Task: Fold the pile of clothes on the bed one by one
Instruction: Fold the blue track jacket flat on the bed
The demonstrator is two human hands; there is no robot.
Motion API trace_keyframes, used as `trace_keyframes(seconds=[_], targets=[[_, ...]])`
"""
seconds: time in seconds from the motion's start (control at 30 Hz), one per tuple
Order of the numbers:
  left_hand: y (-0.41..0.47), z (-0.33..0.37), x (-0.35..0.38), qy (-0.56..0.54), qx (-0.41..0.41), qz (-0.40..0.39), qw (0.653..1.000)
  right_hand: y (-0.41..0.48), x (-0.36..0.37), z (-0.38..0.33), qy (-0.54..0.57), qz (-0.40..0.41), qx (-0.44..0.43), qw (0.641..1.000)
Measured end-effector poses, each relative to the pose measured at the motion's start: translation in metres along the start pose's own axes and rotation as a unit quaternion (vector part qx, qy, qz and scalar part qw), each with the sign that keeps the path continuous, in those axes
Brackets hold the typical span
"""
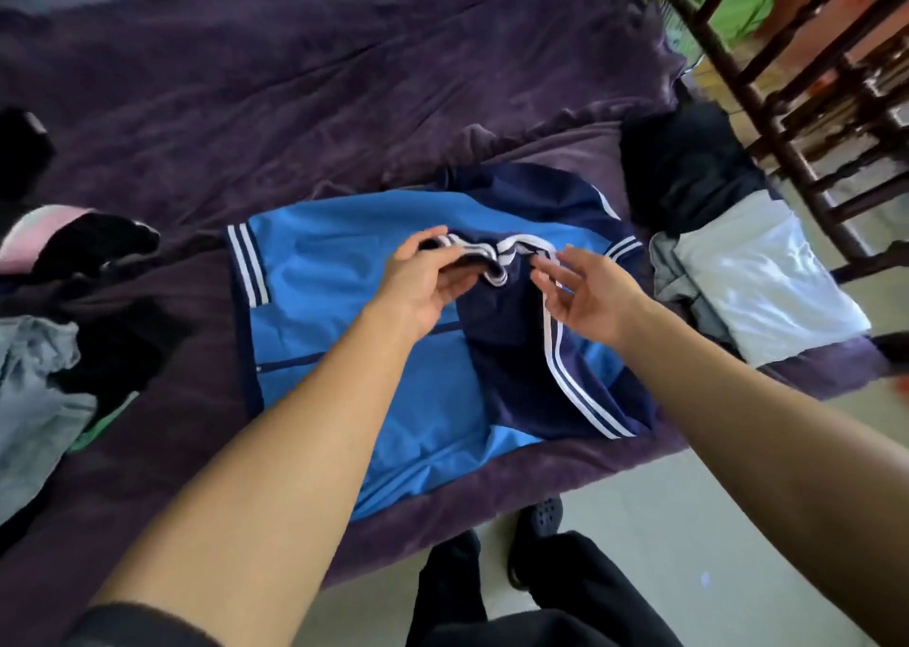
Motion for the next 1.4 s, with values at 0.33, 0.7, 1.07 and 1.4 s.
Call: trace_keyframes(seconds=[0.33,0.7,1.07,1.4], targets=[[0.048,-0.075,-0.04,0.362,-0.09,0.023,0.928,0.075,-0.119,0.002,-0.563,0.232,-0.02,0.793],[-0.078,-0.297,-0.11,0.569,-0.286,-0.108,0.763,0.078,-0.251,0.075,-0.677,0.18,0.125,0.703],[0.113,-0.133,-0.011,0.575,-0.037,0.019,0.817,0.145,-0.123,-0.056,-0.592,0.155,-0.053,0.789],[0.224,-0.073,0.069,0.67,0.112,0.045,0.733,0.186,-0.106,-0.079,-0.625,0.136,-0.135,0.757]])
Point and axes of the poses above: each hand's wrist, its own y-axis towards the middle knuckle, its own x-axis out of the palm, z = x × y, the point moved 10 cm from there along y, towards the middle knuckle, and after that the axes turned 10 degrees about x, right-handed, at the moved point
